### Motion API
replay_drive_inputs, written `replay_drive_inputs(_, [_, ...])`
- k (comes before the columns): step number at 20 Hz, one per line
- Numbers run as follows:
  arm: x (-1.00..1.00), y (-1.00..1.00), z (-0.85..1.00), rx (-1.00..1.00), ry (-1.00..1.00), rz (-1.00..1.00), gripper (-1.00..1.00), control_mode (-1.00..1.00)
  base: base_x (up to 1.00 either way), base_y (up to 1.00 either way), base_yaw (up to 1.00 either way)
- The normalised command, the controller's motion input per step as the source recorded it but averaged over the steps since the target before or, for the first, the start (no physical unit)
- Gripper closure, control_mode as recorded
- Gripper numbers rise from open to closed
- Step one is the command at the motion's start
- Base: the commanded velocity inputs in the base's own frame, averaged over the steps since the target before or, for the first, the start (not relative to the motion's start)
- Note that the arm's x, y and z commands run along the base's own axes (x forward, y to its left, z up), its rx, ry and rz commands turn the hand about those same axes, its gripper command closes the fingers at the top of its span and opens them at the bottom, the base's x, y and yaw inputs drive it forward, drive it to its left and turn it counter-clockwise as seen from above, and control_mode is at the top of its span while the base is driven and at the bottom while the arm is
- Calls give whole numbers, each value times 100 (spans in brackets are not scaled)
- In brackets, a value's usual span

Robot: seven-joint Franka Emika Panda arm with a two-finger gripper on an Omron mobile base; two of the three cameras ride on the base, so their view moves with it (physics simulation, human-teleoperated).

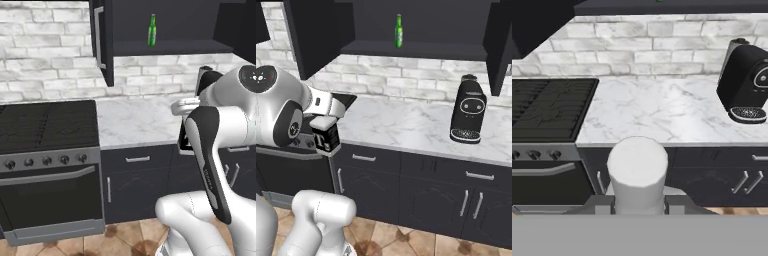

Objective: Sort all alcoholic drinks to one cabinet, and non-alcoholic drinks to the other.

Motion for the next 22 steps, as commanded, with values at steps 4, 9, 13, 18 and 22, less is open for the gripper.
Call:
replay_drive_inputs(4, [0, 0, 0, 0, 0, 0, 100, 100, 34, -37, 0])
replay_drive_inputs(9, [0, 0, 0, 0, 0, 0, 100, 100, 33, -36, 0])
replay_drive_inputs(13, [0, 0, 0, 0, 0, 0, 100, 100, 34, -32, 0])
replay_drive_inputs(18, [0, 0, 0, 0, 0, 0, 100, 100, 33, -33, 0])
replay_drive_inputs(22, [0, 0, 0, 0, 0, 0, 100, 100, 33, -33, 0])
